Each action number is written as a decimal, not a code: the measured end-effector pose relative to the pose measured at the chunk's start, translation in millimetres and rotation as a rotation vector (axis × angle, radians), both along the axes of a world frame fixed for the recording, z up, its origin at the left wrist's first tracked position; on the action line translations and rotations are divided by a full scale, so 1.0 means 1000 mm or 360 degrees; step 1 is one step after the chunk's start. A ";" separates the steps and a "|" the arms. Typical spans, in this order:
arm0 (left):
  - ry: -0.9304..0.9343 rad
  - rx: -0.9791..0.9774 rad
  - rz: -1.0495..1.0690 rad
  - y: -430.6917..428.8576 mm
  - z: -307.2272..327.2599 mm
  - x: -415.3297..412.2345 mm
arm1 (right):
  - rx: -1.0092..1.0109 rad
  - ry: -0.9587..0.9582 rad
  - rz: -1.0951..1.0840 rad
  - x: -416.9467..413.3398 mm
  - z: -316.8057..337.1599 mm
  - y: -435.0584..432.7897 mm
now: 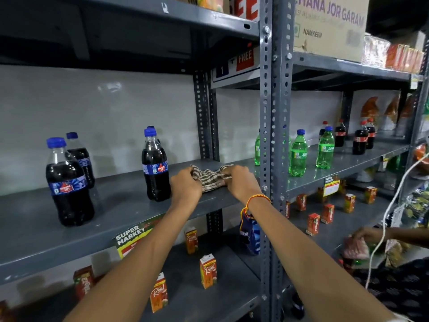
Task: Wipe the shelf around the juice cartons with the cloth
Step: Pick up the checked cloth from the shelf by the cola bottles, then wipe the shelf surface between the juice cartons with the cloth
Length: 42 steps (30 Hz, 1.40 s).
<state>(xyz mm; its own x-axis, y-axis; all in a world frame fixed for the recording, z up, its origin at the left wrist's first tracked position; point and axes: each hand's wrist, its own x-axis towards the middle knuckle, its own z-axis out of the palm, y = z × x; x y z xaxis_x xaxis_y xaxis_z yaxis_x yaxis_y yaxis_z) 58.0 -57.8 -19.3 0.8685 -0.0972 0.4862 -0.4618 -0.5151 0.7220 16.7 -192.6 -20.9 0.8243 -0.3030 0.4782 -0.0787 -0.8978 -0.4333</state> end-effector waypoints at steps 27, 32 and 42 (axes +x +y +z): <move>-0.0165 -0.0215 0.0655 0.383 -0.107 -0.230 | 0.0337 -0.0413 0.1085 -0.139 -0.138 0.360; 0.0132 -0.0175 0.0778 0.493 -0.172 -0.232 | 0.0202 -0.0109 0.1241 -0.140 -0.202 0.465; 0.0697 -0.0050 0.0775 0.676 -0.297 -0.190 | 0.0059 0.0453 0.1160 -0.099 -0.301 0.653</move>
<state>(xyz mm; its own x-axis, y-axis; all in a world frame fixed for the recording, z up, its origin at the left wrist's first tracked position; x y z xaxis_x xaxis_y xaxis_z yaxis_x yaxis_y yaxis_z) -132.3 617.7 -315.9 0.9279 0.3656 0.0737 0.1591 -0.5667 0.8085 -82.6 460.4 -321.8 0.9108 0.3500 0.2189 0.4125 -0.7510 -0.5156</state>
